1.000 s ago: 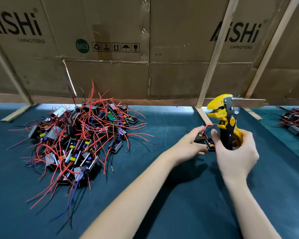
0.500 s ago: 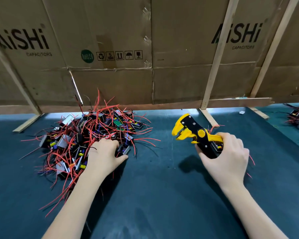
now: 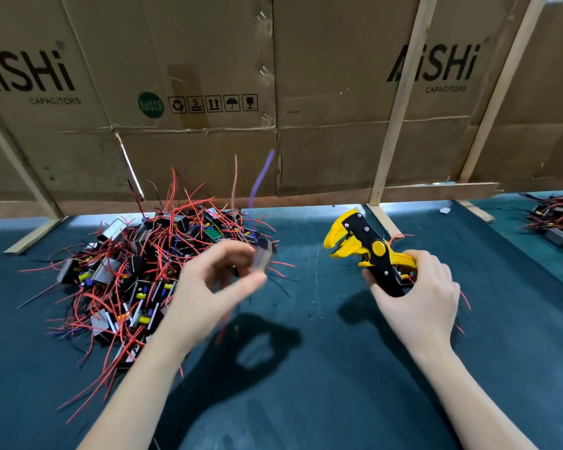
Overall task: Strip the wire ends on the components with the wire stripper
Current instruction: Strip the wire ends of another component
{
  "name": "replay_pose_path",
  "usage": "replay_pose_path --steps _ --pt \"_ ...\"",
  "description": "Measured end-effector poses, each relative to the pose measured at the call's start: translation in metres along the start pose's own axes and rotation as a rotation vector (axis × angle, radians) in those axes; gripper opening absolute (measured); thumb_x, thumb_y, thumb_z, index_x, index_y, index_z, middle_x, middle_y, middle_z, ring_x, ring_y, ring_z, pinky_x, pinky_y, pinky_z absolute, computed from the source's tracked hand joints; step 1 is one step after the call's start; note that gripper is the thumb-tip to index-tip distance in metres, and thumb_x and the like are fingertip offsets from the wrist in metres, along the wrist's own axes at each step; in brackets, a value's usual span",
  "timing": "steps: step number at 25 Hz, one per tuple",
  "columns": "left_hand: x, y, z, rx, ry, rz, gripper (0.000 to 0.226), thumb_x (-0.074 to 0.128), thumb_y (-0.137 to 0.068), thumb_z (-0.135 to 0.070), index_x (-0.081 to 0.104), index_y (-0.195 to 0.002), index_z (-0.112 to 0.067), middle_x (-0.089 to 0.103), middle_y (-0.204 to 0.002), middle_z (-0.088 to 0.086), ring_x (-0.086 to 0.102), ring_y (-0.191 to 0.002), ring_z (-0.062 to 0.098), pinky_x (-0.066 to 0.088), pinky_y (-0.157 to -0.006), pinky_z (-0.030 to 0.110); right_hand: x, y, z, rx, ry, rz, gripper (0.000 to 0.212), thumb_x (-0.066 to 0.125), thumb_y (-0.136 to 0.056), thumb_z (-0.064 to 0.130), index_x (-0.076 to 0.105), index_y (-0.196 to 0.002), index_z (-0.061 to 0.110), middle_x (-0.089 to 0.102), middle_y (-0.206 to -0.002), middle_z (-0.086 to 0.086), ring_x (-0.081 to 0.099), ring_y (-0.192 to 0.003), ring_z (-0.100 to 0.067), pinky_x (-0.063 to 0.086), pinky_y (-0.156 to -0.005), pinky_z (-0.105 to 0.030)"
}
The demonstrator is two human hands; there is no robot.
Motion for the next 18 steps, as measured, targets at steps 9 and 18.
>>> replay_pose_path --steps 9,18 --pt "0.038 0.017 0.027 -0.022 -0.501 0.506 0.039 0.077 -0.078 -0.028 0.064 -0.115 -0.026 0.066 -0.107 -0.015 0.058 -0.1 -0.002 0.044 -0.091 0.018 0.0 -0.001 -0.005 0.073 -0.049 0.024 0.046 0.083 -0.068 0.045 0.059 -0.093 0.014 0.059 -0.082 0.002 0.054 -0.082 -0.026 0.043 -0.077 -0.044" --pt "0.025 0.008 0.027 -0.043 -0.619 0.322 0.041 0.058 -0.068 -0.003 0.078 -0.091 -0.031 0.058 -0.125 -0.022 0.044 -0.122 0.005 0.019 -0.11 0.027 0.0 -0.005 -0.007 0.18 -0.223 0.091 0.043 0.082 -0.07 0.044 0.059 -0.093 0.015 0.063 -0.086 0.001 0.057 -0.089 -0.026 0.046 -0.084 -0.049"
Point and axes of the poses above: each hand's wrist, its own y-axis away from the middle knuckle, its own x-axis out of the palm, z = x × y, the point moved 4 cm from there along -y, towards the middle knuckle
